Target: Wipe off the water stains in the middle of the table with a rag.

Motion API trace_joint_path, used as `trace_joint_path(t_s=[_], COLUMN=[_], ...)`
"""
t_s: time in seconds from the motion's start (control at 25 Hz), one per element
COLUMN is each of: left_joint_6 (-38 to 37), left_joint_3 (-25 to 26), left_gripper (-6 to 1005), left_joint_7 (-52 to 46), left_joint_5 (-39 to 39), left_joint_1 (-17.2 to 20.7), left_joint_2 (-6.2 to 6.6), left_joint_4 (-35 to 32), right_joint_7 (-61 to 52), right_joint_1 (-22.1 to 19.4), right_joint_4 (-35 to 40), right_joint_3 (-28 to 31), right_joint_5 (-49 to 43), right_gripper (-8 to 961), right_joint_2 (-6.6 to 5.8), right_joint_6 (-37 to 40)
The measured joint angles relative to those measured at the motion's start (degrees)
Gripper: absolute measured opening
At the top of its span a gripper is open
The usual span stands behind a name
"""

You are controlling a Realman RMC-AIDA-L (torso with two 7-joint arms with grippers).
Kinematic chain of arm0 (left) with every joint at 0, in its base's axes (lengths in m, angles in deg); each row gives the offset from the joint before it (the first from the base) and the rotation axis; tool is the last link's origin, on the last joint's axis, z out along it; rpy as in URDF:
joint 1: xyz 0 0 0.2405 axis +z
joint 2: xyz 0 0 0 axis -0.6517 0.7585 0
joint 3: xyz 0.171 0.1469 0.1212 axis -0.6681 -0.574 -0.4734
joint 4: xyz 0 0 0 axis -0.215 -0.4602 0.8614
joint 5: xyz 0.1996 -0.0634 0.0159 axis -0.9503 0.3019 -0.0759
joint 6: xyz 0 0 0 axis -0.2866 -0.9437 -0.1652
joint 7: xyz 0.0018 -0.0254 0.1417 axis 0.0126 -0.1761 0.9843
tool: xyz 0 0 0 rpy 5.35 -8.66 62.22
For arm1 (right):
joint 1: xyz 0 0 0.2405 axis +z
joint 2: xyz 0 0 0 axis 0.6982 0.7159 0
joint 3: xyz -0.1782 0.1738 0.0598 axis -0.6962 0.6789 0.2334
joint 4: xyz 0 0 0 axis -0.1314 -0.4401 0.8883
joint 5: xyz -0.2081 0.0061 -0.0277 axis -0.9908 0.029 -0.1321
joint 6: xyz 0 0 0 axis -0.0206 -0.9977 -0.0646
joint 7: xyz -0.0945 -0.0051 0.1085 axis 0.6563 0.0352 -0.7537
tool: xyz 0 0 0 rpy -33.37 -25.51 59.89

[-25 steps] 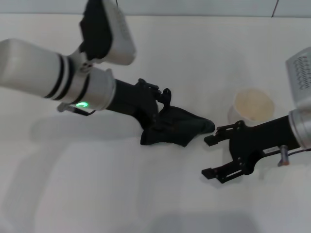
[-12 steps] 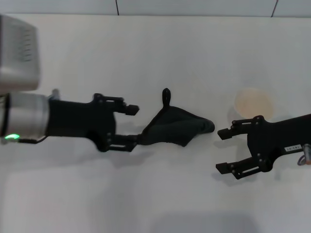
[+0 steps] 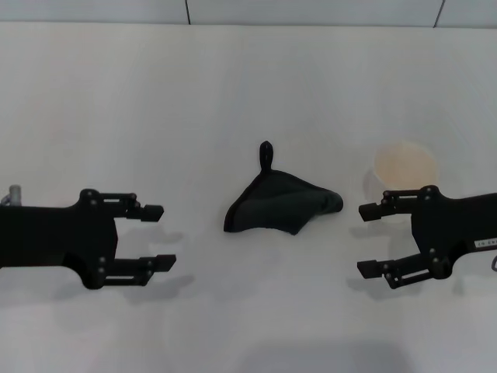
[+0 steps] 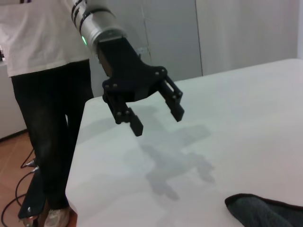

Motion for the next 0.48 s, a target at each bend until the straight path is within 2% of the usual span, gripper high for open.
trace_joint_path(t_s=[0.32, 0.48], left_joint_6=[-1.3, -2.6], left_joint_3=[1.9, 3.6], left_gripper=[694, 694], left_joint_7=[0.6, 1.9], left_joint_5=[-1.2, -1.3], left_joint_1=[0.7, 1.0], left_joint_2=[0.50, 0.68], left_joint_4=[-0.1, 0.2], right_joint_7=[3.3, 6.9], right_joint_1=[-0.4, -0.9], right_joint_4=[-2.3, -5.4], right_joint_3=[0.4, 3.0], right_joint_5=[1.5, 4.0], right_gripper=[841, 841], right_joint_2=[-0.05, -0.03], right_joint_6=[0.7, 1.9])
